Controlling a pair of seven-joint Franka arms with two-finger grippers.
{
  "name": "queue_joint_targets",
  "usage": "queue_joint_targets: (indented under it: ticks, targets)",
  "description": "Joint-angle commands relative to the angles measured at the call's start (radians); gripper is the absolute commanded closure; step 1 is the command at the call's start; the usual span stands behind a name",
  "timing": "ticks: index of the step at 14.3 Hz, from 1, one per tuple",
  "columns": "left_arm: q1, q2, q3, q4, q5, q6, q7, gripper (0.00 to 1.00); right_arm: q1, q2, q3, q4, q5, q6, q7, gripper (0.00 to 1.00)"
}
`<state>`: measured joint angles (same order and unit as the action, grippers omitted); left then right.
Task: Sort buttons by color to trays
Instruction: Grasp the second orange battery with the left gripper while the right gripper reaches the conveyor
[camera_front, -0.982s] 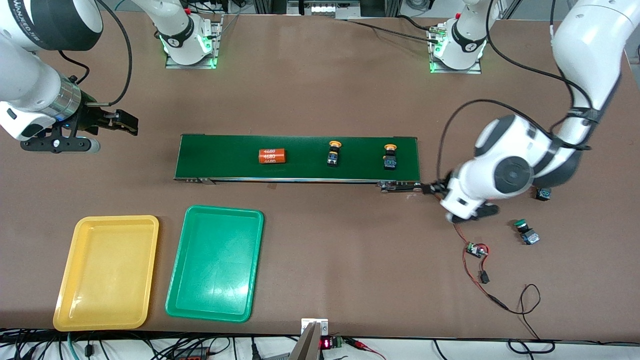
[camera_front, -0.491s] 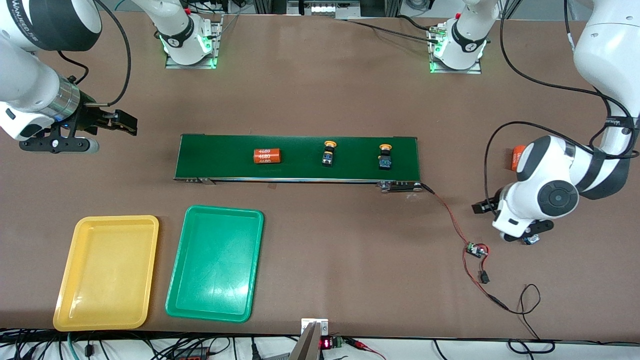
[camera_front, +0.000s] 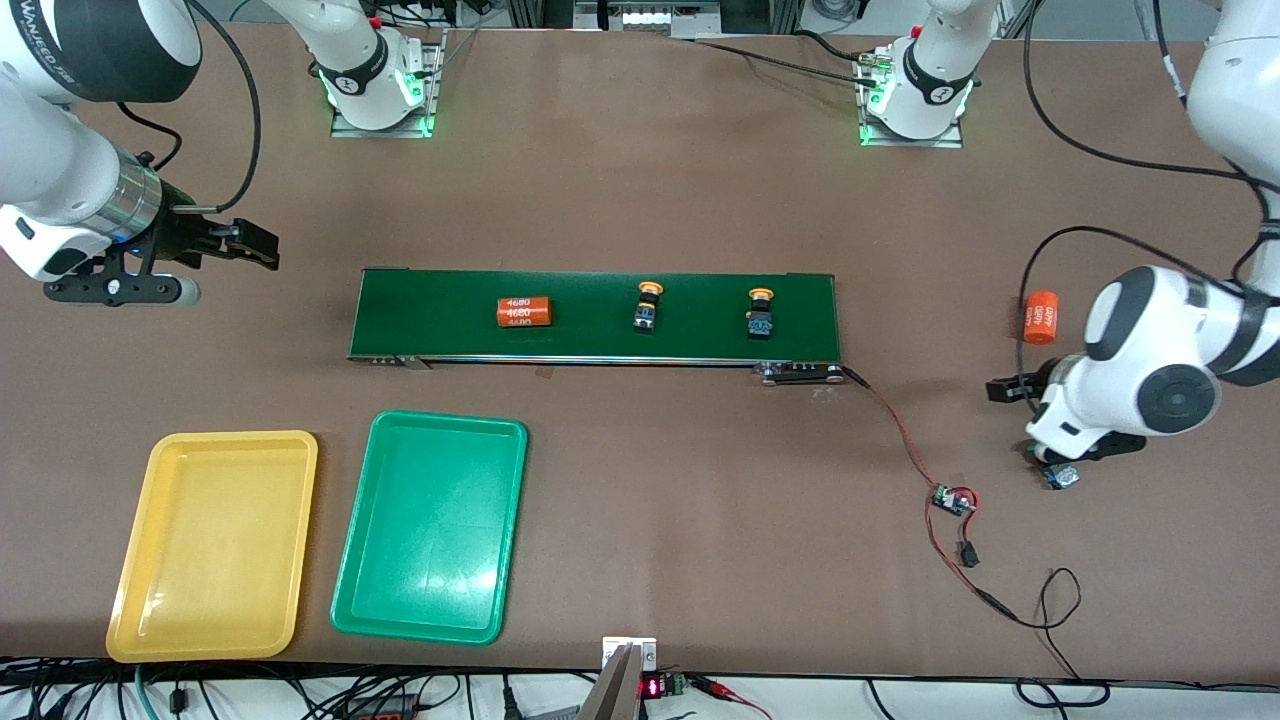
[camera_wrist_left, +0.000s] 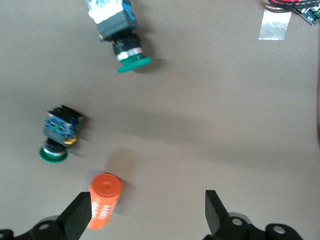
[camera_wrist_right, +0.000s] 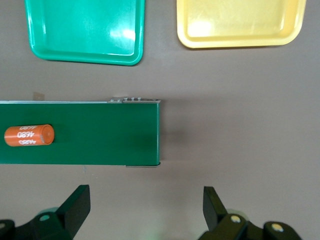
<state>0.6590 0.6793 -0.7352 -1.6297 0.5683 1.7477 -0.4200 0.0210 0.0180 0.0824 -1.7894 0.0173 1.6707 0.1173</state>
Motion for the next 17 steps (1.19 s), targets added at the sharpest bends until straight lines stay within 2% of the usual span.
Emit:
queue_joint_targets:
  ticks: [1,5,7,9,11,14,17]
  targets:
    - [0.021,-0.037,-0.023,-0.032,0.018,-0.004,0.052,0.0,-0.015,-0.13,0.002,-0.175,0.026,0.076,0.01,0.0]
    - [0.018,-0.062,-0.009,-0.041,0.004,0.027,0.15,0.0,-0.012,-0.231,0.004,-0.323,0.026,0.162,0.01,0.0]
    - [-0.031,-0.086,0.083,-0.05,-0.014,0.068,0.304,0.0,-0.003,-0.254,0.007,-0.366,0.026,0.199,0.018,0.0]
    - [-0.099,-0.127,0.225,-0.077,-0.204,0.128,0.476,0.0,-0.001,-0.263,0.043,-0.384,0.026,0.234,0.077,0.0]
    - [-0.162,-0.211,0.342,-0.174,-0.3,0.18,0.555,0.0,-0.001,-0.259,0.086,-0.395,0.026,0.27,0.114,0.0]
    - [-0.277,-0.322,0.497,-0.344,-0.309,0.263,0.636,0.0,-0.003,-0.236,0.172,-0.456,0.045,0.406,0.145,0.0]
    - [-0.366,-0.383,0.661,-0.491,-0.312,0.406,0.75,0.0,-0.001,-0.182,0.261,-0.455,0.05,0.445,0.266,0.0]
